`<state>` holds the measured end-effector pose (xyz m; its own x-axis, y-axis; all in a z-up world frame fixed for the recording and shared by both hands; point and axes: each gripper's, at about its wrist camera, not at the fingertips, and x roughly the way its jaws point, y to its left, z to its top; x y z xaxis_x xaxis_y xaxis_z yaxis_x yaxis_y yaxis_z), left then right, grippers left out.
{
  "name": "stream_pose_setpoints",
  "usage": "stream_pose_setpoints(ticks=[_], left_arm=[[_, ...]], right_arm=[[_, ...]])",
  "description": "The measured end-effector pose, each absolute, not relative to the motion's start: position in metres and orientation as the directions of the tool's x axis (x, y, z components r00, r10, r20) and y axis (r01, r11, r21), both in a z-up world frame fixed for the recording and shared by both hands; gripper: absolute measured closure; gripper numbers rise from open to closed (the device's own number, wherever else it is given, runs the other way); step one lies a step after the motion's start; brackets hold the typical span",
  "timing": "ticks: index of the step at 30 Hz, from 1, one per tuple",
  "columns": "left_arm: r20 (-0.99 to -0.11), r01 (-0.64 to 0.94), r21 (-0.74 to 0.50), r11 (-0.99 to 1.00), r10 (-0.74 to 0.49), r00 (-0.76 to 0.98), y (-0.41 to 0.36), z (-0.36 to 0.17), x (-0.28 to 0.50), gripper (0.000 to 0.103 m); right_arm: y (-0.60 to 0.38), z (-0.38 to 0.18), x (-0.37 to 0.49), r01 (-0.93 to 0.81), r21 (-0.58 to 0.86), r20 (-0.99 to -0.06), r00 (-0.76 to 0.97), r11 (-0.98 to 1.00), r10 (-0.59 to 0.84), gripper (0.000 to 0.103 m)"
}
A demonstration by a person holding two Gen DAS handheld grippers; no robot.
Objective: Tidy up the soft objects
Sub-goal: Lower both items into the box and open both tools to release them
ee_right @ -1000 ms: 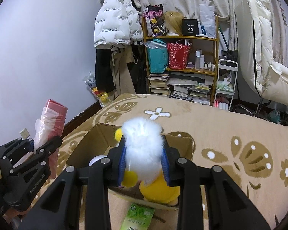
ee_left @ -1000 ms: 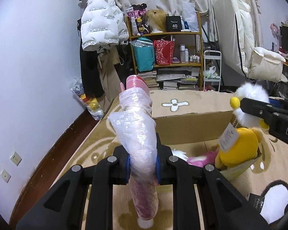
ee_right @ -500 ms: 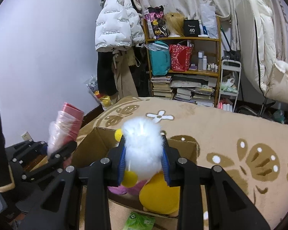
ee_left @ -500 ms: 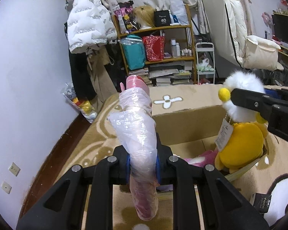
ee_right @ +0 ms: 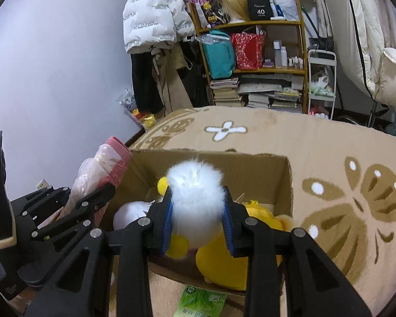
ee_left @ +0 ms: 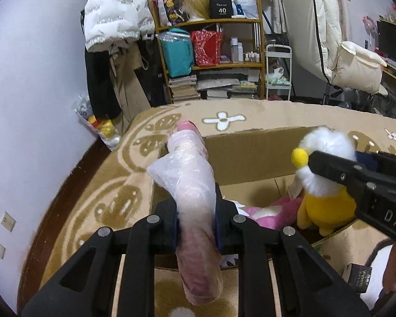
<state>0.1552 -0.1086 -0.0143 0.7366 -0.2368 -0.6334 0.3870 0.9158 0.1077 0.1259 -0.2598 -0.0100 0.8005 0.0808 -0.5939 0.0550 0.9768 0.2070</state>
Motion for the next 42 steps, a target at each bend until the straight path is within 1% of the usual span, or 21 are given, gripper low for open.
stream_pose_setpoints(ticks=[4, 7, 12, 15, 16, 17, 19, 27, 29, 30, 32, 33, 34, 35, 36, 38, 40, 42], left_arm=[[-0.659, 0.399, 0.079, 0.913, -0.253, 0.708, -0.107, -0.019, 0.159, 0.083], [-0.679, 0.401, 0.057, 0.914, -0.259, 0.687, -0.104, -0.023, 0.162, 0.081], [-0.704, 0.406, 0.033, 0.913, -0.267, 0.658, -0.102, -0.028, 0.165, 0.076], [-0.713, 0.405, 0.034, 0.914, -0.262, 0.650, -0.102, -0.029, 0.166, 0.071], [-0.715, 0.405, 0.036, 0.914, -0.259, 0.649, -0.102, -0.030, 0.166, 0.066], [-0.717, 0.405, 0.037, 0.913, -0.258, 0.648, -0.101, -0.030, 0.166, 0.059], [-0.715, 0.406, 0.039, 0.913, -0.258, 0.650, -0.101, -0.029, 0.165, 0.049], [-0.727, 0.414, 0.072, 0.907, -0.237, 0.645, -0.103, -0.030, 0.161, 0.045], [-0.724, 0.413, 0.077, 0.908, -0.234, 0.649, -0.102, -0.028, 0.158, 0.035], [-0.719, 0.414, 0.078, 0.907, -0.236, 0.654, -0.102, -0.026, 0.156, 0.034], [-0.715, 0.411, 0.083, 0.908, -0.233, 0.659, -0.102, -0.023, 0.153, 0.032], [-0.713, 0.409, 0.087, 0.908, -0.230, 0.663, -0.102, -0.022, 0.152, 0.031], [-0.710, 0.405, 0.093, 0.910, -0.224, 0.667, -0.103, -0.020, 0.150, 0.026], [-0.704, 0.399, 0.104, 0.911, -0.216, 0.676, -0.102, -0.019, 0.148, 0.020], [-0.694, 0.394, 0.115, 0.912, -0.210, 0.689, -0.102, -0.016, 0.145, 0.019], [-0.681, 0.390, 0.124, 0.912, -0.207, 0.702, -0.101, -0.011, 0.140, 0.016], [-0.675, 0.385, 0.126, 0.914, -0.205, 0.708, -0.099, -0.007, 0.136, 0.012], [-0.666, 0.373, 0.128, 0.919, -0.199, 0.719, -0.097, -0.001, 0.132, 0.007]], right_arm=[[-0.258, -0.019, 0.126, 0.051, 0.208, -0.609, 0.788, 0.977, 0.088, 0.068], [-0.256, -0.022, 0.127, 0.045, 0.208, -0.617, 0.781, 0.977, 0.095, 0.065], [-0.253, -0.024, 0.127, 0.044, 0.204, -0.621, 0.778, 0.978, 0.094, 0.065], [-0.253, -0.025, 0.127, 0.049, 0.210, -0.624, 0.776, 0.976, 0.096, 0.065], [-0.253, -0.025, 0.127, 0.050, 0.214, -0.624, 0.775, 0.976, 0.097, 0.065], [-0.253, -0.025, 0.127, 0.050, 0.219, -0.623, 0.776, 0.975, 0.100, 0.065], [-0.254, -0.025, 0.126, 0.051, 0.226, -0.622, 0.776, 0.973, 0.104, 0.064], [-0.255, -0.024, 0.122, 0.047, 0.232, -0.616, 0.780, 0.972, 0.109, 0.064], [-0.254, -0.023, 0.120, 0.048, 0.231, -0.614, 0.782, 0.972, 0.107, 0.063], [-0.254, -0.022, 0.119, 0.048, 0.232, -0.614, 0.782, 0.972, 0.108, 0.062], [-0.254, -0.022, 0.118, 0.047, 0.231, -0.616, 0.780, 0.972, 0.109, 0.051], [-0.253, -0.021, 0.119, 0.046, 0.230, -0.618, 0.778, 0.972, 0.109, 0.040], [-0.253, -0.021, 0.118, 0.046, 0.232, -0.618, 0.778, 0.972, 0.111, 0.035], [-0.252, -0.019, 0.116, 0.046, 0.233, -0.616, 0.780, 0.971, 0.111, 0.034], [-0.251, -0.018, 0.114, 0.047, 0.233, -0.612, 0.784, 0.971, 0.108, 0.034], [-0.249, -0.013, 0.110, 0.048, 0.230, -0.603, 0.791, 0.972, 0.103, 0.028], [-0.248, -0.010, 0.107, 0.048, 0.224, -0.602, 0.793, 0.973, 0.099, 0.015], [-0.247, -0.005, 0.102, 0.053, 0.215, -0.599, 0.796, 0.975, 0.089, 0.009]])
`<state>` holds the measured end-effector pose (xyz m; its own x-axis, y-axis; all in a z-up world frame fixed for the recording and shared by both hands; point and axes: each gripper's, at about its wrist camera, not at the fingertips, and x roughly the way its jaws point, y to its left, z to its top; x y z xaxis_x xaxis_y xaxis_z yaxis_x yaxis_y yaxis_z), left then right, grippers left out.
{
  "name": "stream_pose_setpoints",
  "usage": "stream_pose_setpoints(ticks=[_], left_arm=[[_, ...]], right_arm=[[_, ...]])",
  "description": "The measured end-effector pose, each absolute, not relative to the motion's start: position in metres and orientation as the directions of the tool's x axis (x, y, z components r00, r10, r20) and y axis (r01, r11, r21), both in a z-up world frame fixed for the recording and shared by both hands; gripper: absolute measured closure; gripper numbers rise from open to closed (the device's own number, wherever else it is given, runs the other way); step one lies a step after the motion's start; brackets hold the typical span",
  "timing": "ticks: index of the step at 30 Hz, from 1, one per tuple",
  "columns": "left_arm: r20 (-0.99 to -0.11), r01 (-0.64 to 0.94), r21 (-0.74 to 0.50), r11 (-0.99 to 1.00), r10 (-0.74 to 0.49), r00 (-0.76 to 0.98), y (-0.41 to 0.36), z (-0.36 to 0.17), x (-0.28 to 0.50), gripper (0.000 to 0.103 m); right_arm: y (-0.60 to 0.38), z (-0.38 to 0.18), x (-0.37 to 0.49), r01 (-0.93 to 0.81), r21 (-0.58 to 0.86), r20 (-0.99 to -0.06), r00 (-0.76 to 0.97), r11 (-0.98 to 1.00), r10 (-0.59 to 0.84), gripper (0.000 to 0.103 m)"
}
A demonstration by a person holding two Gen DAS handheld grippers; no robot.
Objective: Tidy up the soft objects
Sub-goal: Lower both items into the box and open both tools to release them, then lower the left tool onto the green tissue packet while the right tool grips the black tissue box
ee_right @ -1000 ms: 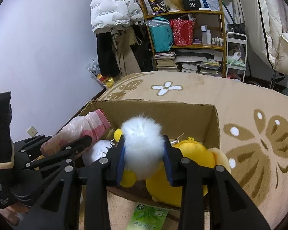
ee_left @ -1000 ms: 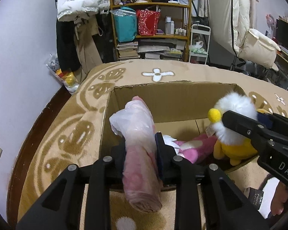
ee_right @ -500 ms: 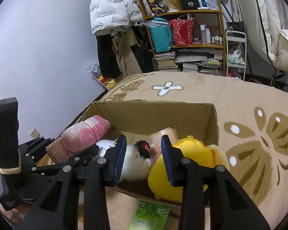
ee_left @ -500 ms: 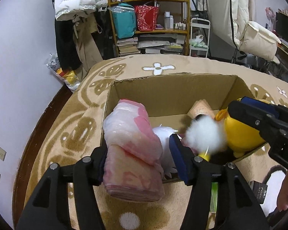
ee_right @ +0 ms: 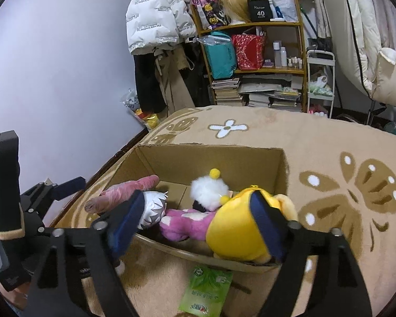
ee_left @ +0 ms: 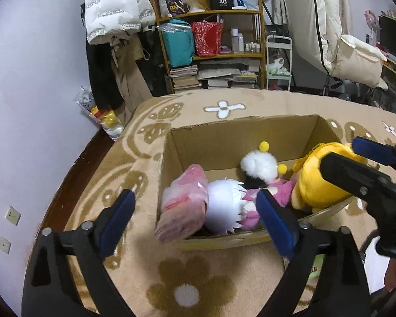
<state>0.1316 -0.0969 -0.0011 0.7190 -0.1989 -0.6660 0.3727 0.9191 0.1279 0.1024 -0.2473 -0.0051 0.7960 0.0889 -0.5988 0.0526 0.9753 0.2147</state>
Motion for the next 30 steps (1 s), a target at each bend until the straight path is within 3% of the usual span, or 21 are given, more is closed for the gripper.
stream_pose_setpoints(ticks=[4, 18, 30], left_arm=[[-0.650, 0.348, 0.123, 0.929, -0.189, 0.736, -0.091, 0.009, 0.121, 0.003], [-0.649, 0.341, 0.133, 0.931, -0.178, 0.740, -0.078, 0.025, 0.080, 0.002], [-0.683, 0.338, 0.124, 0.933, -0.167, 0.711, -0.085, 0.009, 0.048, 0.002]], right_arm=[[-0.249, 0.004, 0.090, 0.070, 0.207, -0.591, 0.804, 0.976, 0.068, 0.000], [-0.269, 0.026, 0.041, 0.145, 0.225, -0.594, 0.804, 0.963, 0.017, 0.000], [-0.280, 0.011, 0.007, 0.237, 0.185, -0.687, 0.725, 0.954, -0.047, 0.000]])
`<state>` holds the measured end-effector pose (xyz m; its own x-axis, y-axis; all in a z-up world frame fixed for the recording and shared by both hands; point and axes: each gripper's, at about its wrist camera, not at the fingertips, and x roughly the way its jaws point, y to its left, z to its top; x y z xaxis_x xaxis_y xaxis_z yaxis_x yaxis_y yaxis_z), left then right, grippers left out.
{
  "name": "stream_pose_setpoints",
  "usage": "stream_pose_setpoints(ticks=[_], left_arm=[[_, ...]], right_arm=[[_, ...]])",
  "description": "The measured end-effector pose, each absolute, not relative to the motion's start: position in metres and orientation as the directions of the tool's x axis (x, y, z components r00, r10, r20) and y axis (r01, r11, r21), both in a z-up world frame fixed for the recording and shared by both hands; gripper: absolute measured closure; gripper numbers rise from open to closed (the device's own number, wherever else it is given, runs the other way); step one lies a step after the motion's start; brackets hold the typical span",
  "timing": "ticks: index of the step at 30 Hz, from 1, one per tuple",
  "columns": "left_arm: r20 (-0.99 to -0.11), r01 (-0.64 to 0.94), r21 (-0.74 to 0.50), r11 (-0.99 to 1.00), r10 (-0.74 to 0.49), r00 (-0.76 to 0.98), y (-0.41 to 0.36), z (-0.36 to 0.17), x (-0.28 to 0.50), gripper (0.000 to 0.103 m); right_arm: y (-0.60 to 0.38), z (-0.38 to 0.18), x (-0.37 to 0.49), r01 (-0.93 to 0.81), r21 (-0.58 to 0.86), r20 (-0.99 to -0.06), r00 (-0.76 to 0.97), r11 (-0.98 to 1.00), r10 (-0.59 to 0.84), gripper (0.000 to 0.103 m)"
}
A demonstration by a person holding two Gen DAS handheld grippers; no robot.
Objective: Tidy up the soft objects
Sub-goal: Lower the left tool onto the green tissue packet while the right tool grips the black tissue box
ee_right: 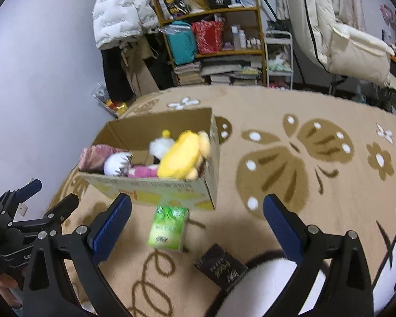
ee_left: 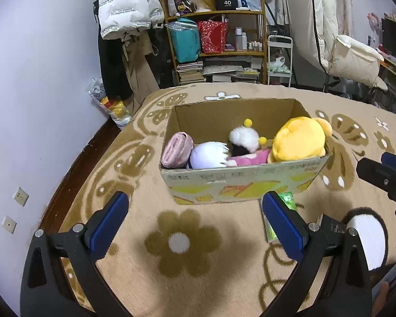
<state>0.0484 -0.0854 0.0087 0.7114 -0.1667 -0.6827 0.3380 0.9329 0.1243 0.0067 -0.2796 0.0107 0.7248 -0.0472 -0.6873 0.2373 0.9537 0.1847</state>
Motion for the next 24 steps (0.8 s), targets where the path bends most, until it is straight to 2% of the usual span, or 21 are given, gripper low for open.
stream_pose_setpoints(ticks=[9, 13, 24], left_arm=[[-0.709, 0.363, 0.131, 0.923, -0.169, 0.684, -0.103, -0.012, 0.044, 0.002], [-0.722, 0.385, 0.141, 0.912, -0.171, 0.670, -0.113, -0.022, 0.043, 0.002], [-0.763, 0.449, 0.151, 0.881, -0.185, 0.619, -0.138, -0.049, 0.048, 0.002]], right_arm=[[-0.292, -0.018, -0.004, 0.323, 0.203, -0.769, 0.637, 0.925, -0.054, 0.000], [-0.295, -0.031, -0.001, 0.346, 0.211, -0.803, 0.595, 0.914, -0.040, 0.007], [-0.301, -0.072, 0.007, 0.413, 0.256, -0.879, 0.475, 0.874, 0.033, 0.009]])
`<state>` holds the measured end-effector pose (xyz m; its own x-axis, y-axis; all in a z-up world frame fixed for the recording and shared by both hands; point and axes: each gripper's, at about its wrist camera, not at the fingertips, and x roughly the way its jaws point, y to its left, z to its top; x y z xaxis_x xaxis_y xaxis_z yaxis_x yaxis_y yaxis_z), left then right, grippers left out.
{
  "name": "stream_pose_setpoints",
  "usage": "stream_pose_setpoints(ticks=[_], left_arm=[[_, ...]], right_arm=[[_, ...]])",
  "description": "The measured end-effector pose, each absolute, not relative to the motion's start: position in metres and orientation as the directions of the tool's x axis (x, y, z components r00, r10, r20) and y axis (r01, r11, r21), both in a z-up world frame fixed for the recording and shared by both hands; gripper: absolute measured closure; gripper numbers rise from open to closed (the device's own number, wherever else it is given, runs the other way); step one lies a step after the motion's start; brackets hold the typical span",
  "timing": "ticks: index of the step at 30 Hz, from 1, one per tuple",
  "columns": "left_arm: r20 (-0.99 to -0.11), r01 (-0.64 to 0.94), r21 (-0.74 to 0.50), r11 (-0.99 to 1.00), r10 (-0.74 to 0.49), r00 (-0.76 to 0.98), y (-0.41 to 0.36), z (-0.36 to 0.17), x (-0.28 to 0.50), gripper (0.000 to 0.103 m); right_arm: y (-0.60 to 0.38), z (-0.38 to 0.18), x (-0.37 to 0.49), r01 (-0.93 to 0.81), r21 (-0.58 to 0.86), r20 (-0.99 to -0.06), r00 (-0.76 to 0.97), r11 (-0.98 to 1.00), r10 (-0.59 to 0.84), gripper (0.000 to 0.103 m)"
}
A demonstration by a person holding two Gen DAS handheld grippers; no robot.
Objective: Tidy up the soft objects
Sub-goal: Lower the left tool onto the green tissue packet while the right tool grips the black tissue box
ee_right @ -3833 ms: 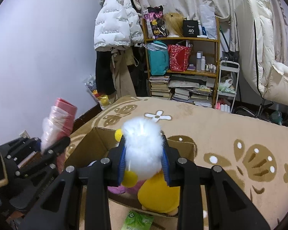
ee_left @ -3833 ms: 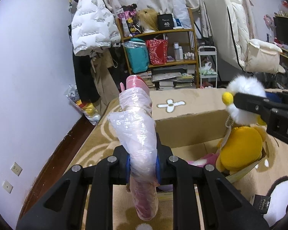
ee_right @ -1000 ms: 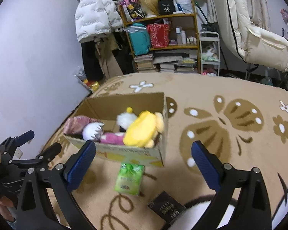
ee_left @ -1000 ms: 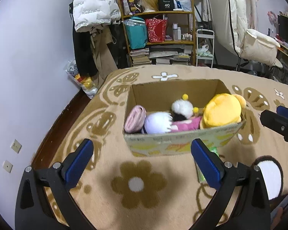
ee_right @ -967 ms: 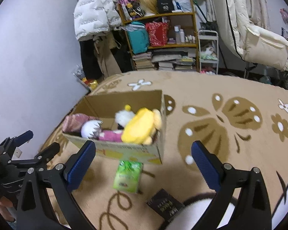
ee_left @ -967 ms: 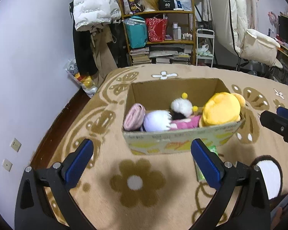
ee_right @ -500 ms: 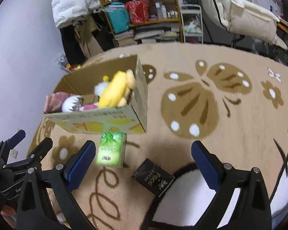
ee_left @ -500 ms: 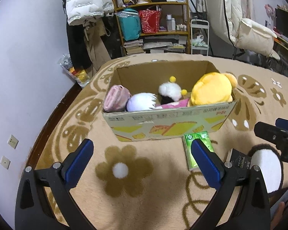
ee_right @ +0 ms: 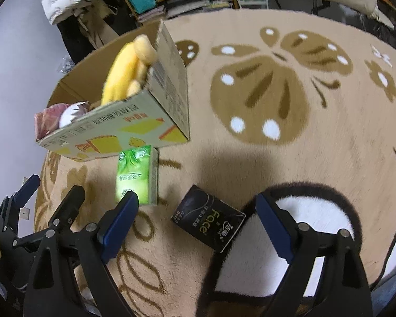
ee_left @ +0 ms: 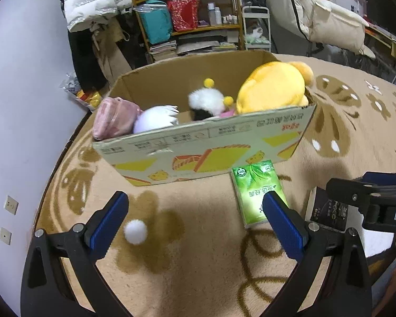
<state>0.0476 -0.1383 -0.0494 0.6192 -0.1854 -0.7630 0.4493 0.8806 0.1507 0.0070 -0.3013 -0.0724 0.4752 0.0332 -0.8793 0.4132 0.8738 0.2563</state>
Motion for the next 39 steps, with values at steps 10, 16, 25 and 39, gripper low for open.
stream_pose_setpoints(ticks=[10, 16, 25, 39], left_arm=[[-0.796, 0.494, 0.134, 0.859, -0.203, 0.570, -0.153, -0.069, 0.054, 0.002], [-0.808, 0.532, 0.139, 0.836, -0.215, 0.548, -0.165, -0.080, 0.053, 0.002], [-0.825, 0.566, 0.137, 0.813, -0.222, 0.520, -0.178, -0.094, 0.054, 0.002], [-0.844, 0.581, 0.102, 0.808, -0.239, 0.481, -0.188, -0.106, 0.060, 0.002]], right_arm=[[-0.314, -0.102, 0.011, 0.484, 0.297, -0.912, 0.398, 0.823, 0.094, 0.018], [-0.318, -0.117, 0.015, 0.511, 0.310, -0.923, 0.362, 0.802, 0.127, 0.018], [-0.320, -0.131, 0.024, 0.533, 0.317, -0.931, 0.334, 0.784, 0.149, 0.030], [-0.332, -0.134, 0.031, 0.540, 0.332, -0.921, 0.361, 0.773, 0.144, 0.030]])
